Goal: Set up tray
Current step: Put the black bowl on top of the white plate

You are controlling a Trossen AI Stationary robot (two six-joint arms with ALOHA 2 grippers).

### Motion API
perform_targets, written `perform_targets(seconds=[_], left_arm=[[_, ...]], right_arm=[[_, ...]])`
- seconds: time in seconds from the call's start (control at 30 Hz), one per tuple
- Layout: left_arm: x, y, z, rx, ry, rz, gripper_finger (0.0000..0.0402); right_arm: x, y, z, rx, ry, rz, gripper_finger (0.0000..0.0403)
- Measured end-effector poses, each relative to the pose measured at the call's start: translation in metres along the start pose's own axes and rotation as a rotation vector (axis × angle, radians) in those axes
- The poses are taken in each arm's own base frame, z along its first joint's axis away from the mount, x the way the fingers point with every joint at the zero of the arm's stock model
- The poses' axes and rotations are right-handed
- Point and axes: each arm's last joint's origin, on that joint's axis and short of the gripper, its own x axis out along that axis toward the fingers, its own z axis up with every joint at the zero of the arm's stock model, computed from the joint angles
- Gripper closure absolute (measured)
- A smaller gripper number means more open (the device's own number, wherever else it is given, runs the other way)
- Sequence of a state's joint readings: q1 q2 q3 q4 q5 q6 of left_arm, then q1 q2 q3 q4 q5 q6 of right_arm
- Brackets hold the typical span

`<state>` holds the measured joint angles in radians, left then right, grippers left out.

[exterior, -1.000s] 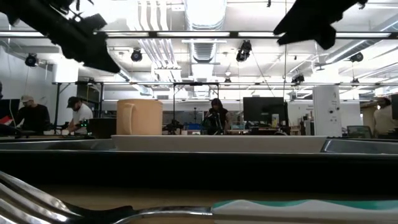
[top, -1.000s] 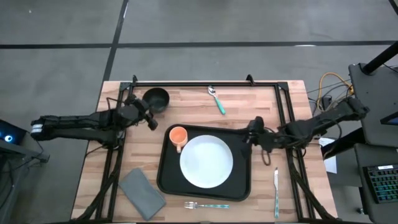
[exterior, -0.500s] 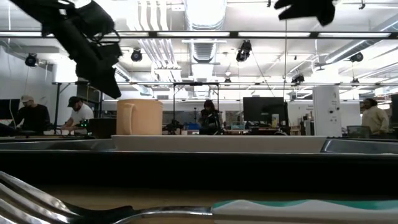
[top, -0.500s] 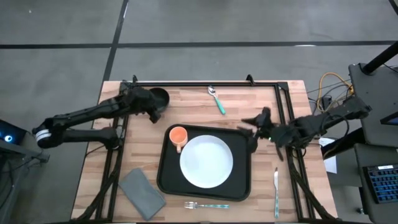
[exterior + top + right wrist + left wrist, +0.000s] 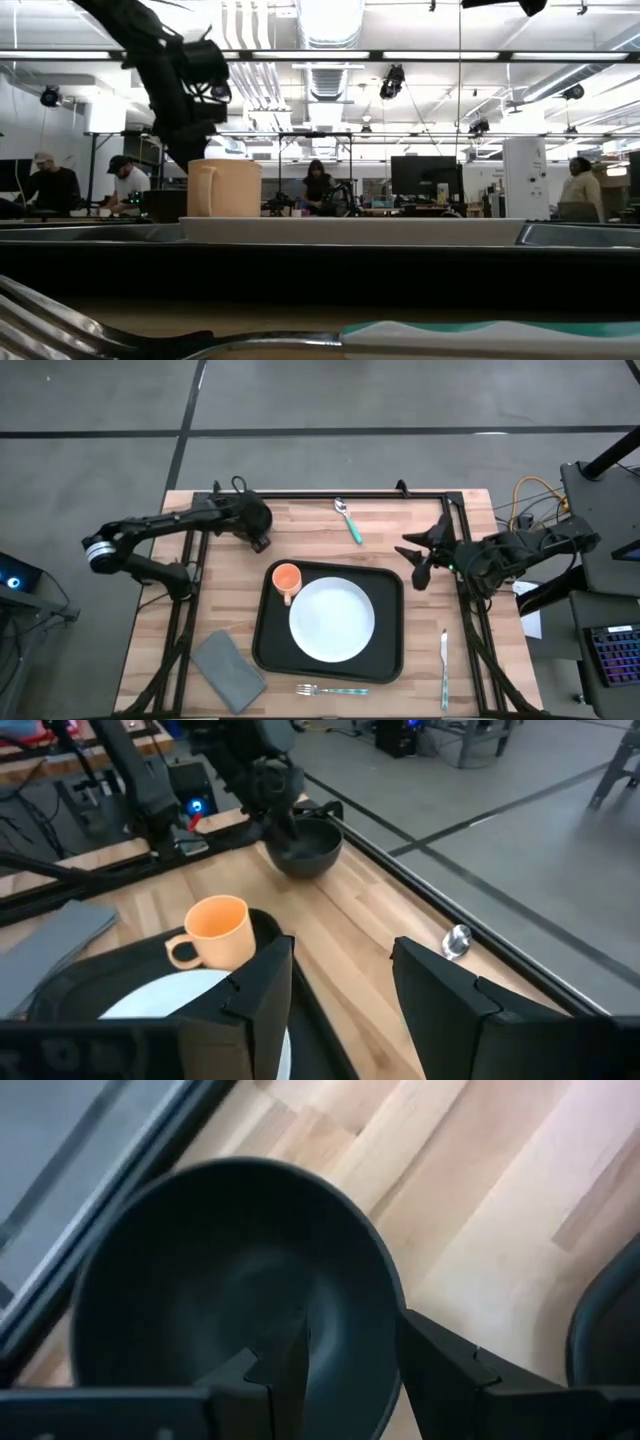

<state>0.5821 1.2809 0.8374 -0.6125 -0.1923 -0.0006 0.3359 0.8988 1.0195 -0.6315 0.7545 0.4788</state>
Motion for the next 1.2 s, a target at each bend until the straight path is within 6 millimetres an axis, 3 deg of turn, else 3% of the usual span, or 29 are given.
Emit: perform_targets(seconds=[0.33,0.73,1.2], left_arm=[[0.030,-0.006,-0.012,0.021,0.137,-0.016,0.0271],[0.003,0.001,-0.004,-0.004,0.015,-0.015,0.0271],[0.006,-0.004,-0.011,-0.054,0.044,-0.133,0.0271]], right_arm=[[0.005,0.003,-0.006,-0.015,0.023,-0.008,0.0241],[0.006,0.004,-0.007,-0.016,0.055,0.039,0.0241],[0.006,0.005,-0.008,-0.039,0.061,0.051,0.0241]])
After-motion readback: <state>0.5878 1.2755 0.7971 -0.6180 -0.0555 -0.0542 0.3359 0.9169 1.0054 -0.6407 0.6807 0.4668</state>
